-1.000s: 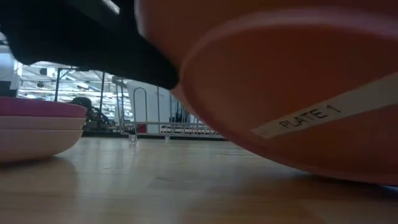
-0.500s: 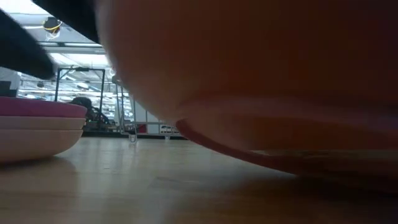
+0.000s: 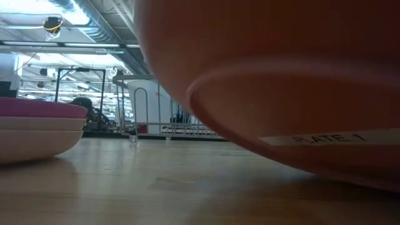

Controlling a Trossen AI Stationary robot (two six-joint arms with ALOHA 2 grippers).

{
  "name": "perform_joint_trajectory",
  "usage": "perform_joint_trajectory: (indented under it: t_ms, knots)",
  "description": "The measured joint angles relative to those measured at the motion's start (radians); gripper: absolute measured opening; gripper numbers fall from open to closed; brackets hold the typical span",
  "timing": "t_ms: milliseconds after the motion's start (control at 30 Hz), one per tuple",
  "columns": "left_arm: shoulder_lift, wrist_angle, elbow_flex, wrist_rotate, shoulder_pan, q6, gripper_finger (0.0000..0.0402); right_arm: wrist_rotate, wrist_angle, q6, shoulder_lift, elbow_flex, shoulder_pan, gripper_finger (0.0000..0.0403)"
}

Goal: Sort dishes
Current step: Put the light red plate into the dish rack

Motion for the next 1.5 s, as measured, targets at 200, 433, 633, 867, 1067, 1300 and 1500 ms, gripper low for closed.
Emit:
perform_joint_trajectory:
  t_ms: [200, 433, 633, 867, 1067, 1300, 1500]
  knots:
    - [0.0, 0.093, 0.001, -0.053, 0.033, 0.126, 0.0139, 0.003, 0.0, 0.0, 0.0, 0.0, 0.0, 0.0085]
    - [0.0, 0.081, 0.0, 0.005, 0.046, 0.293, 0.0139, 0.003, 0.001, -0.001, 0.0, 0.0, 0.0, 0.0085]
    - [-0.001, 0.08, 0.0, 0.073, 0.048, 0.315, 0.0139, 0.003, 0.002, -0.001, 0.0, 0.0, 0.0, 0.0085]
    - [-0.001, 0.077, 0.0, 0.144, 0.079, 0.321, 0.0139, 0.003, 0.004, -0.001, 0.0, 0.0, 0.0, 0.0085]
    - [-0.002, 0.052, 0.0, 0.294, 0.122, 0.342, 0.0139, 0.003, 0.015, -0.001, 0.0, 0.0, 0.0, 0.0085]
    - [-0.003, 0.053, 0.0, 0.327, 0.164, 0.343, 0.0139, 0.003, 0.059, -0.001, 0.001, -0.001, 0.0, 0.0085]
    - [-0.003, 0.052, 0.0, 0.338, 0.183, 0.291, 0.0139, 0.003, 0.061, -0.001, 0.0, -0.001, 0.0, 0.0085]
